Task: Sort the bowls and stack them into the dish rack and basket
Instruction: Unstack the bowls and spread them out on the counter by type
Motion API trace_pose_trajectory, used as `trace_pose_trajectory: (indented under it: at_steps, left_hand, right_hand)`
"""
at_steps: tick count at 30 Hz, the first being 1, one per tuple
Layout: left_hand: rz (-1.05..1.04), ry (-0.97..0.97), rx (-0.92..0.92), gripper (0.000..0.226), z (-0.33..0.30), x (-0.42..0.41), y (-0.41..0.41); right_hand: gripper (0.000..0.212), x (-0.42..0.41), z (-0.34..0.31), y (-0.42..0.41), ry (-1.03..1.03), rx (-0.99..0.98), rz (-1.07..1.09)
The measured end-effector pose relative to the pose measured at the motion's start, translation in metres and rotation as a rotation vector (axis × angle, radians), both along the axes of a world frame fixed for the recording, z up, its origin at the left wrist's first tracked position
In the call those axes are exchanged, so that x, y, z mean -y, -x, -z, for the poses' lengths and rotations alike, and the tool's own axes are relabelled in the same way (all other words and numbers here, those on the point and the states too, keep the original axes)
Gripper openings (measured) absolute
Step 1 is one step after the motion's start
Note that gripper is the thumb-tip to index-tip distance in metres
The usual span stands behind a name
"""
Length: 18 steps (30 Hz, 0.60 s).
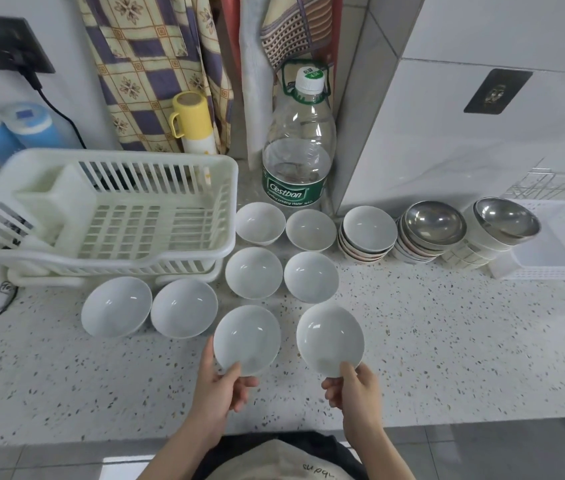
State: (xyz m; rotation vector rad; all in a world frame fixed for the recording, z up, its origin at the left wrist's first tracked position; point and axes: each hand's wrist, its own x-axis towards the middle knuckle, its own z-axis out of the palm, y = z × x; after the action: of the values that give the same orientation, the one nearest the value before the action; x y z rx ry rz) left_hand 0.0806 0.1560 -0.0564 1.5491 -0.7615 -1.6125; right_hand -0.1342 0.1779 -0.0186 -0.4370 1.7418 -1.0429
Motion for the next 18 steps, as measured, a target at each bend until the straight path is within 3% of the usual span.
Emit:
trace_pose_trajectory:
  at_steps: [18]
  left_hand:
    - [0.022,0.015,0.029,0.064,0.004,0.009,0.000]
  right_hand:
    - [0.023,0.009,0.016,-0.005,-0.066,0.069,-0.025]
